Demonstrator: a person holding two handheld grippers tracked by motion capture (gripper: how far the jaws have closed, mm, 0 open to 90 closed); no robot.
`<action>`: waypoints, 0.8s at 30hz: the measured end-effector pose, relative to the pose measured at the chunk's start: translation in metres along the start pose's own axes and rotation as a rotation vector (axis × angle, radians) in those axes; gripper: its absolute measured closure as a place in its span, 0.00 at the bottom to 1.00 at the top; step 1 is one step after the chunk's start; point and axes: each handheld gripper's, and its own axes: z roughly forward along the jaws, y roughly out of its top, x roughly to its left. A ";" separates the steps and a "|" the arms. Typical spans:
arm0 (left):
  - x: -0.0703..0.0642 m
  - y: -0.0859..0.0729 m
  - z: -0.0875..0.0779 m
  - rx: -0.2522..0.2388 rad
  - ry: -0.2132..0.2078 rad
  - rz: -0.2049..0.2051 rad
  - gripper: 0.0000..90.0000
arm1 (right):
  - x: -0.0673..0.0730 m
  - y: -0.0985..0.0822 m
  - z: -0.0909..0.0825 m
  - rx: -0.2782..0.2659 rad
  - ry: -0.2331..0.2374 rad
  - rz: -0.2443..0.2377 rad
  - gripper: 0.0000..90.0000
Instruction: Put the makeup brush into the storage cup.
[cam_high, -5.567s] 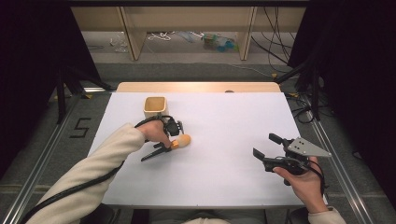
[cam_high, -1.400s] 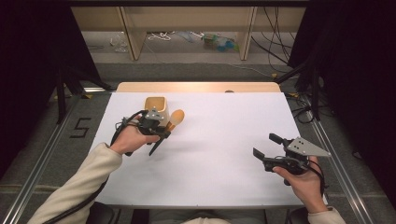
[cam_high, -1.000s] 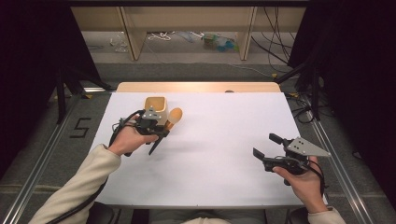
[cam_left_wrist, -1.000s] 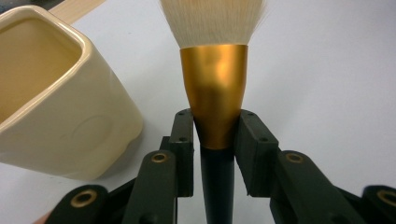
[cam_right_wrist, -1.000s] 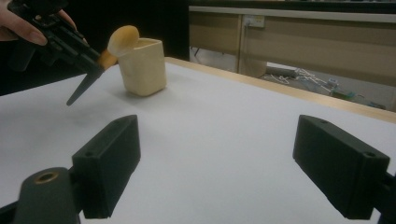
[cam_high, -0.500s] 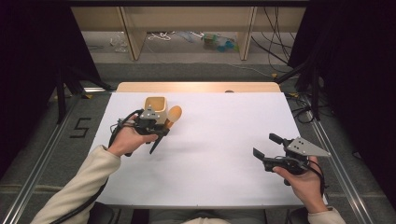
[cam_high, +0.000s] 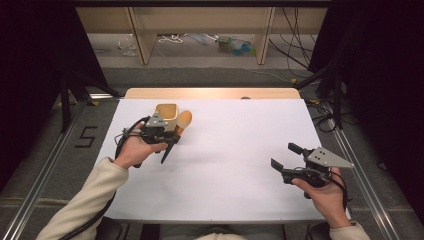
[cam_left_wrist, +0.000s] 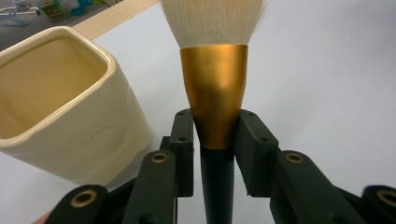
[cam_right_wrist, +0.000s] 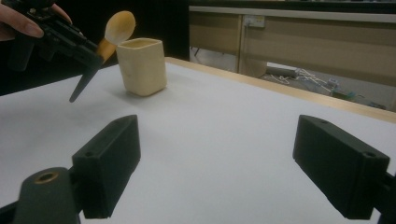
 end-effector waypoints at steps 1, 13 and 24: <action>0.000 0.000 0.000 0.004 -0.003 0.001 0.77 | 0.000 0.000 0.000 0.000 0.000 0.000 0.18; 0.001 0.000 -0.004 -0.048 0.010 -0.026 0.77 | -0.001 0.000 -0.001 0.009 -0.010 -0.008 0.18; 0.002 -0.002 -0.006 -0.075 0.023 -0.044 0.77 | 0.000 0.000 0.000 -0.002 -0.003 -0.001 0.18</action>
